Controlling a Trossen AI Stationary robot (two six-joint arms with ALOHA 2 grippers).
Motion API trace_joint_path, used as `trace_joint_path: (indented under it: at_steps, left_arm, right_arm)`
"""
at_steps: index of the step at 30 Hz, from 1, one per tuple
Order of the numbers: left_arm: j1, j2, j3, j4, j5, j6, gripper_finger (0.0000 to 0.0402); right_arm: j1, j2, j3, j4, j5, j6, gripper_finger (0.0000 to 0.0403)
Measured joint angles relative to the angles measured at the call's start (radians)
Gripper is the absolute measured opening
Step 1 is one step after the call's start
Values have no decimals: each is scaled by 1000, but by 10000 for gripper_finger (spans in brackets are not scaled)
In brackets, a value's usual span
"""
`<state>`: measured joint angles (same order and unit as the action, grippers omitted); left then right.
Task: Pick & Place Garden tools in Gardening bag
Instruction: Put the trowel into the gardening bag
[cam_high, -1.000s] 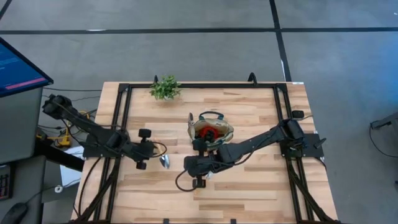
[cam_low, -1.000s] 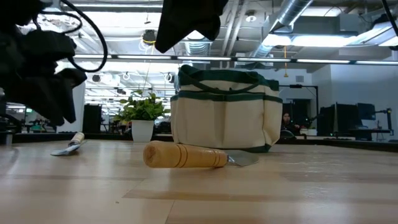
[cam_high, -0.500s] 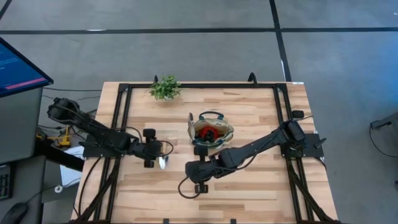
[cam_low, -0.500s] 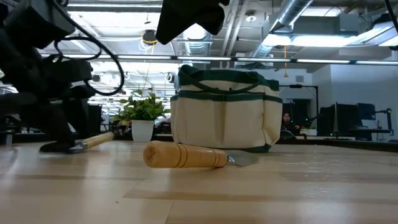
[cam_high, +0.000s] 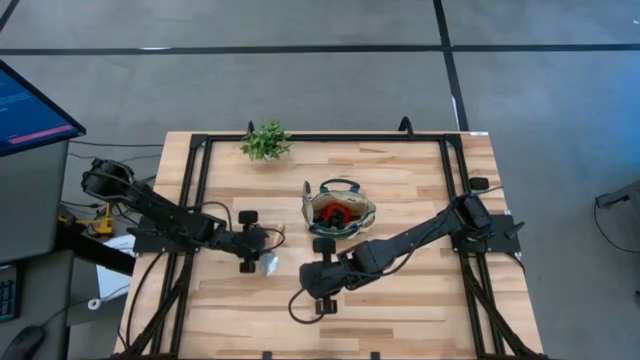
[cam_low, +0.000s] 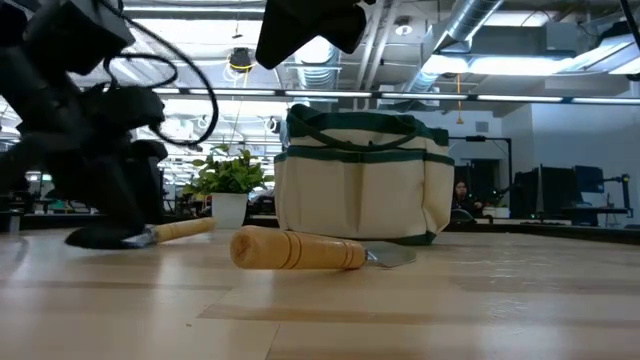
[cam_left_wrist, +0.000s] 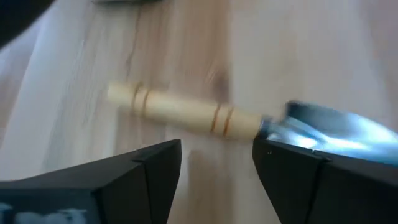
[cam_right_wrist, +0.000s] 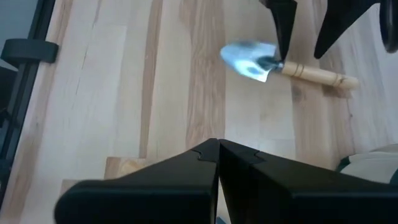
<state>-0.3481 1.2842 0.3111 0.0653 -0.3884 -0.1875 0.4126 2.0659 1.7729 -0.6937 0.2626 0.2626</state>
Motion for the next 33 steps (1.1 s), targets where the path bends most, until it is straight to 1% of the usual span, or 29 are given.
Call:
trace_joint_path:
  at_steps: [4,18,20,26,30,33]
  left_arm:
    - [0,0,0,69,39,-1,190]
    - [1,-3,0,71,31,-2,190]
    - [1,-3,0,71,42,-13,190]
    - [1,-3,0,69,136,-111,190]
    - [1,-4,0,69,168,-251,190]
    - [1,-4,0,66,233,-336,190]
  right_arm:
    - [-1,0,0,0,0,0,0]
    - [0,0,0,-29,0,0,0]
    - [0,0,0,-32,0,0,0]
    - [-3,0,0,-33,0,-1,0]
    - [-5,0,0,-33,0,-1,0]
    - [-5,0,0,-33,0,-1,0]
